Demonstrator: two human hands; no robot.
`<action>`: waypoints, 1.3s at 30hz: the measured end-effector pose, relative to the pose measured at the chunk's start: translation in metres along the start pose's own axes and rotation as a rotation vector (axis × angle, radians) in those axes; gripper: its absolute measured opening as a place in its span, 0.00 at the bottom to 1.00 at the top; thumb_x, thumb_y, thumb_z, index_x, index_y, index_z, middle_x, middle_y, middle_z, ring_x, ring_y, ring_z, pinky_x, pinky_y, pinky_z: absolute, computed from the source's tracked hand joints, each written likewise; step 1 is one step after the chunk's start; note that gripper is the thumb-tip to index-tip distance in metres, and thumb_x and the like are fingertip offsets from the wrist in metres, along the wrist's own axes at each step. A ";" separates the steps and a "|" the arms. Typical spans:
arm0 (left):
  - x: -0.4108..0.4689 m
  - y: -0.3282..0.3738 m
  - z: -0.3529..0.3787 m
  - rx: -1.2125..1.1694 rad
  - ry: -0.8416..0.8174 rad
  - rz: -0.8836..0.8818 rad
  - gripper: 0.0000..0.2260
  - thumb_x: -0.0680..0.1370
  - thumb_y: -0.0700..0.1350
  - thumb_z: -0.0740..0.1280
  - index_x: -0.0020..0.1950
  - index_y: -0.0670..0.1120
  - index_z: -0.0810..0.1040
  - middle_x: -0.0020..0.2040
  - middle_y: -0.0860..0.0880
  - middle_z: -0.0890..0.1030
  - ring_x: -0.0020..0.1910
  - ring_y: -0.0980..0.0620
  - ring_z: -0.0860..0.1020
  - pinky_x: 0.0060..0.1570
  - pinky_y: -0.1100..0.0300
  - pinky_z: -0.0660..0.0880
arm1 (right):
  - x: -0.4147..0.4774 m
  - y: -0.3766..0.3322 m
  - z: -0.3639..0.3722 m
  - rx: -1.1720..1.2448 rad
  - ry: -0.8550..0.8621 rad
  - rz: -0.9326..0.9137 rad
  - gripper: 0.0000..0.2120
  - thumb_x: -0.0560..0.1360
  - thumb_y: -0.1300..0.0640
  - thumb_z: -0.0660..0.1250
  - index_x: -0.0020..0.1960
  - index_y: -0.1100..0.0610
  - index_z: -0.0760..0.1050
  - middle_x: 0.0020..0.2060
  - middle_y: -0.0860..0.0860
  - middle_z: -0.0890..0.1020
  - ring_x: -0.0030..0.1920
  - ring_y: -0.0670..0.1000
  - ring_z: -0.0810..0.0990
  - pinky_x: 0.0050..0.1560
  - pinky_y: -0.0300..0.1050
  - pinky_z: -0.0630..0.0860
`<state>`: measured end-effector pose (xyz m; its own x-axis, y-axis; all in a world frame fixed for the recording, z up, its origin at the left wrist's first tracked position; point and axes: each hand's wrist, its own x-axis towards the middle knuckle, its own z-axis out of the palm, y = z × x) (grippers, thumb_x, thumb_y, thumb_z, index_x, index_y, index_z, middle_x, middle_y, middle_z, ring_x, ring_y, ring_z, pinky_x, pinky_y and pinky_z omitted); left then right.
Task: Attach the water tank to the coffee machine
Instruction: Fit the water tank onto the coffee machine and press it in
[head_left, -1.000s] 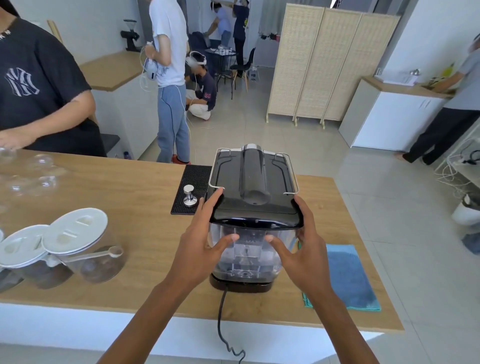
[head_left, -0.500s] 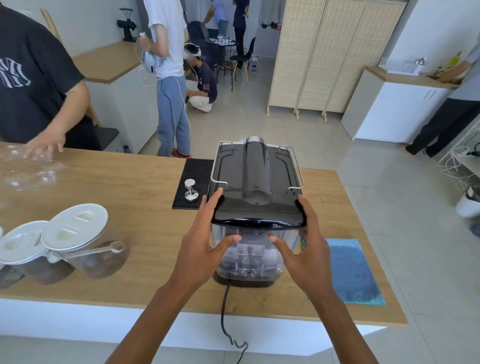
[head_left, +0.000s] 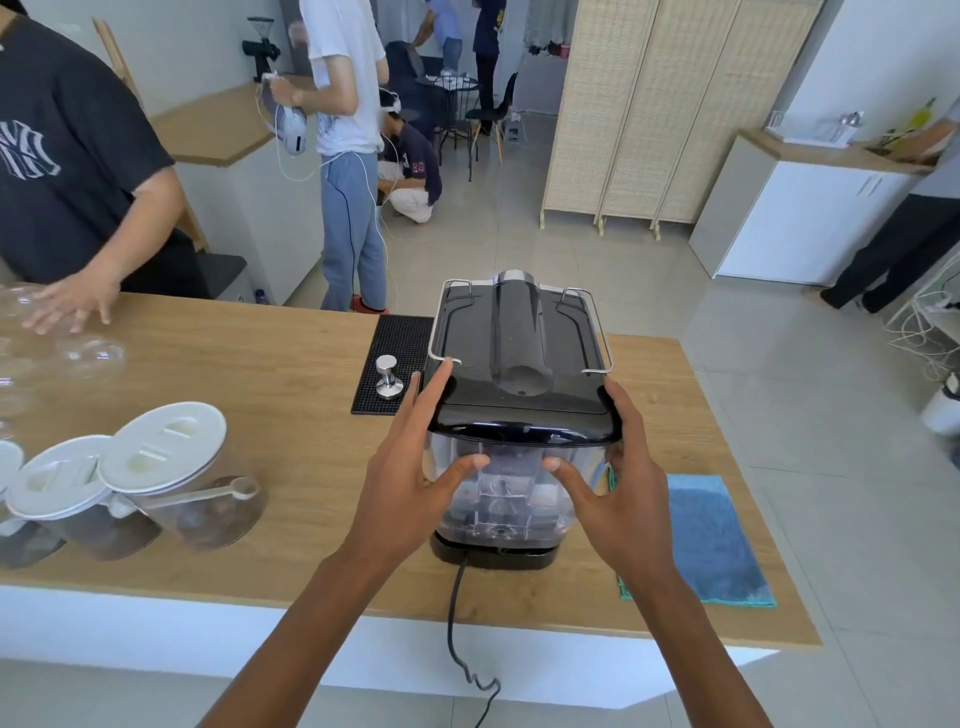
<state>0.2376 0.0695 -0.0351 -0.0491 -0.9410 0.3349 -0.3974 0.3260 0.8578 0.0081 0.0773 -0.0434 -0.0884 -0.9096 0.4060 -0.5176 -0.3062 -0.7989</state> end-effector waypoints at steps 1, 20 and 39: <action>0.001 0.001 -0.001 0.001 -0.001 0.008 0.39 0.74 0.60 0.71 0.79 0.68 0.54 0.80 0.66 0.59 0.81 0.58 0.54 0.75 0.45 0.62 | 0.002 0.000 0.000 0.000 0.003 -0.006 0.44 0.71 0.39 0.75 0.81 0.36 0.56 0.76 0.41 0.73 0.72 0.47 0.76 0.67 0.56 0.77; -0.010 -0.019 0.008 0.032 -0.014 -0.025 0.39 0.73 0.62 0.70 0.80 0.67 0.53 0.83 0.57 0.54 0.79 0.64 0.58 0.67 0.75 0.61 | -0.013 0.021 0.012 0.034 -0.033 0.063 0.47 0.68 0.29 0.69 0.82 0.33 0.52 0.81 0.45 0.66 0.77 0.51 0.71 0.71 0.59 0.74; -0.040 -0.096 0.007 0.384 -0.218 -0.161 0.41 0.77 0.68 0.63 0.83 0.53 0.50 0.79 0.48 0.67 0.75 0.44 0.69 0.63 0.53 0.76 | -0.061 0.081 0.027 -0.187 -0.067 0.287 0.40 0.76 0.35 0.63 0.83 0.50 0.57 0.83 0.48 0.59 0.83 0.54 0.54 0.77 0.60 0.65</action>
<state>0.2712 0.0754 -0.1336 -0.1342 -0.9874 0.0844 -0.7239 0.1558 0.6721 -0.0055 0.1003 -0.1444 -0.2003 -0.9695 0.1413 -0.6273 0.0162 -0.7786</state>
